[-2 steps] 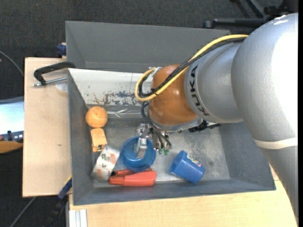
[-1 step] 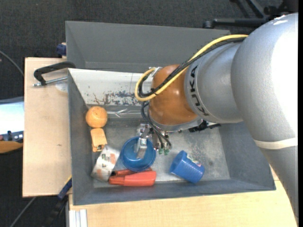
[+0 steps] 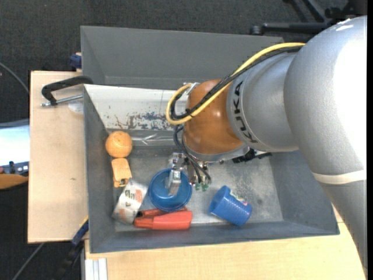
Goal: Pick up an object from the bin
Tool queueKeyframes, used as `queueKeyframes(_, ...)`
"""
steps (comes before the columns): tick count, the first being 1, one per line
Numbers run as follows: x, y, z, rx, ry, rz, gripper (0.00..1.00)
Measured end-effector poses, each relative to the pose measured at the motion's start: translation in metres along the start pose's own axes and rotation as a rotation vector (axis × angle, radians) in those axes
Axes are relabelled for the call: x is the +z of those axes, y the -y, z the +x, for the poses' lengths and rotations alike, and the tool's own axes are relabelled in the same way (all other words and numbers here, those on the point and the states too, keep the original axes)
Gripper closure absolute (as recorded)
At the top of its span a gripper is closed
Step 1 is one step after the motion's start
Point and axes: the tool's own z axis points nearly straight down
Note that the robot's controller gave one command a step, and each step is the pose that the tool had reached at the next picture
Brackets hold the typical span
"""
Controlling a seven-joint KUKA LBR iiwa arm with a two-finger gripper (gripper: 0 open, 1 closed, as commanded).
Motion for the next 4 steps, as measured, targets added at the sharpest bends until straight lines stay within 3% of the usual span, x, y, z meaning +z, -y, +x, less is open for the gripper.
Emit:
queueKeyframes(3,0.001,-0.001,0.001,-0.002,0.002,0.0,1.0)
queueKeyframes(4,0.012,-0.016,-0.019,-0.136,0.004,-0.002,1.0)
